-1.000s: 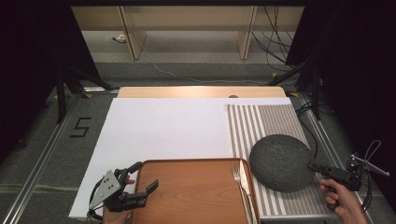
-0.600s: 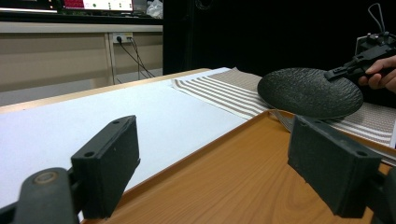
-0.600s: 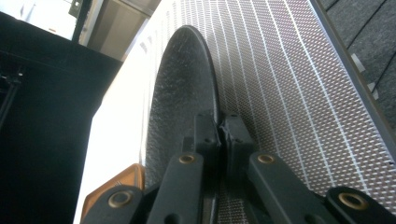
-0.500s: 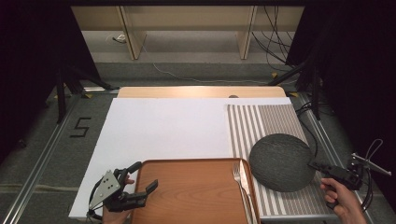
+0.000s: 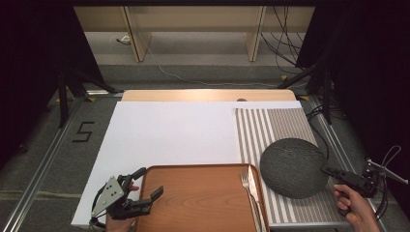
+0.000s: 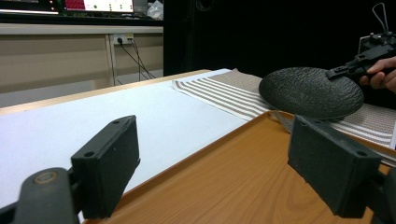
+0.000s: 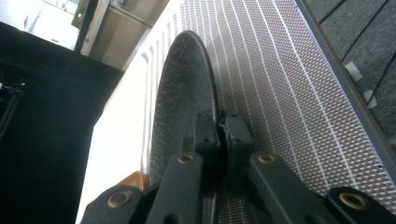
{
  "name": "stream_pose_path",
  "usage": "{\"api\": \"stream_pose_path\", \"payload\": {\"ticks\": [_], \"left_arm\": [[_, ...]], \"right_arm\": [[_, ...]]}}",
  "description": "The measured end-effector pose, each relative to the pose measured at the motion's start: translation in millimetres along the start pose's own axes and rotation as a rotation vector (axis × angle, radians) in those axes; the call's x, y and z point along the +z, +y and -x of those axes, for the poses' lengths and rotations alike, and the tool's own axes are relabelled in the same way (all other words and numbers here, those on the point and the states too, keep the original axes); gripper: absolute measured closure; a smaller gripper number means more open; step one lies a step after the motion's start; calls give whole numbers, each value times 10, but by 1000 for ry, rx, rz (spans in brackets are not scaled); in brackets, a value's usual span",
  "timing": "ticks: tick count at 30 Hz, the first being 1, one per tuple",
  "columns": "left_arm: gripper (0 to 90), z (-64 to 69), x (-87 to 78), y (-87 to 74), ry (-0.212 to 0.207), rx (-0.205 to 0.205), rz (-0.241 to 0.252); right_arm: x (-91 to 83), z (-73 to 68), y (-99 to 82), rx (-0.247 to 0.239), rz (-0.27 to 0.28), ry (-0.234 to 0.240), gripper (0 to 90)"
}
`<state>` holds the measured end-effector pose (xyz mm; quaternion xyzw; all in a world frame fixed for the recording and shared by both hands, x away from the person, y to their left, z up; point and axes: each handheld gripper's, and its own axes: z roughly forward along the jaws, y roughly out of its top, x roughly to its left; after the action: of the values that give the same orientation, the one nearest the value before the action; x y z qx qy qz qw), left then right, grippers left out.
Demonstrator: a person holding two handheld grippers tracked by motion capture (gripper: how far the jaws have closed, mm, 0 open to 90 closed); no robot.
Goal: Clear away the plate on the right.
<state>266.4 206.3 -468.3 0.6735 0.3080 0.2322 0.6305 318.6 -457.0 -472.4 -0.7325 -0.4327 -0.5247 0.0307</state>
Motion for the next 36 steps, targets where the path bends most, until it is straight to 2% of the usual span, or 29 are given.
{"api": "stream_pose_path", "payload": {"ticks": [18, 24, 30, 36], "left_arm": [[164, -5, -10, 3, 1, -2, 3], [163, -6, -11, 5, 2, -2, 5], [163, -5, -16, 10, 3, -1, 8], [164, -8, -27, 12, 5, -1, 11]], "right_arm": [[-55, 26, 15, 38, 58, 48, 871], [-63, 31, 11, 65, 74, 86, 871], [-41, -43, -23, 68, 53, 107, 871], [31, -142, -90, 69, 28, 152, 870]]}}
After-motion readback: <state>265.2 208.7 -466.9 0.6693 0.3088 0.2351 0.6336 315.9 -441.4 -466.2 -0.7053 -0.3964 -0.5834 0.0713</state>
